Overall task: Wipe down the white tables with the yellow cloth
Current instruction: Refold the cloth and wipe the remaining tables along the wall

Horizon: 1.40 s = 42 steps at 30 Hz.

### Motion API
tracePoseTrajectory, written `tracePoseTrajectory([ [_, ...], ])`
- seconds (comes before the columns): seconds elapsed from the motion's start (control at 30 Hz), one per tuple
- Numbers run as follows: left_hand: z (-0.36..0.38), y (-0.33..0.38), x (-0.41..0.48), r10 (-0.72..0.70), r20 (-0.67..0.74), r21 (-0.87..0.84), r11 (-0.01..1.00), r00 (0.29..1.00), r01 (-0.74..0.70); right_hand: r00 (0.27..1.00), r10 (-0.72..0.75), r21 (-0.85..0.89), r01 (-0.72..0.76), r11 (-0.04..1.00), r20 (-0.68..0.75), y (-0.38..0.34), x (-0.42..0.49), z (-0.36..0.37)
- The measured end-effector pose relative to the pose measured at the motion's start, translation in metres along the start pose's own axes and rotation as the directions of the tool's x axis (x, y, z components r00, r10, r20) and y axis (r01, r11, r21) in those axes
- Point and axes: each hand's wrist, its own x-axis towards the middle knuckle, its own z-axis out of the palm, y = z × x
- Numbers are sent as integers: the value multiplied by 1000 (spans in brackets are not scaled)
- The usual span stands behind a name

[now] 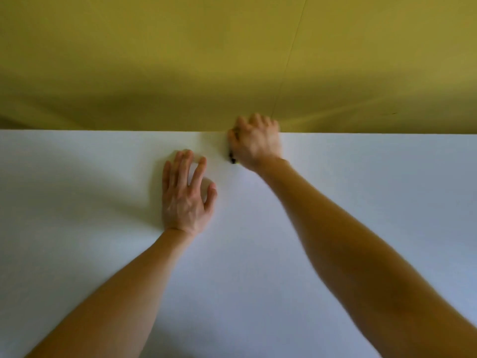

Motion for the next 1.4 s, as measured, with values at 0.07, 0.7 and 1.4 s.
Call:
tracePoseTrajectory([
  [0.07,1,-4,5,13,-18,-3,1000,1000,-13,997,-76,71,74,995,14,-32,8,6],
  [0.7,0,0,4,6,-9,-21,1000,1000,-6,995,-72,145,82,986,-71,-31,10,10],
  [1.4,-8,10,5,208,-46,69,977,977,-204,976,-98,115,122,986,-193,109,-20,-15],
])
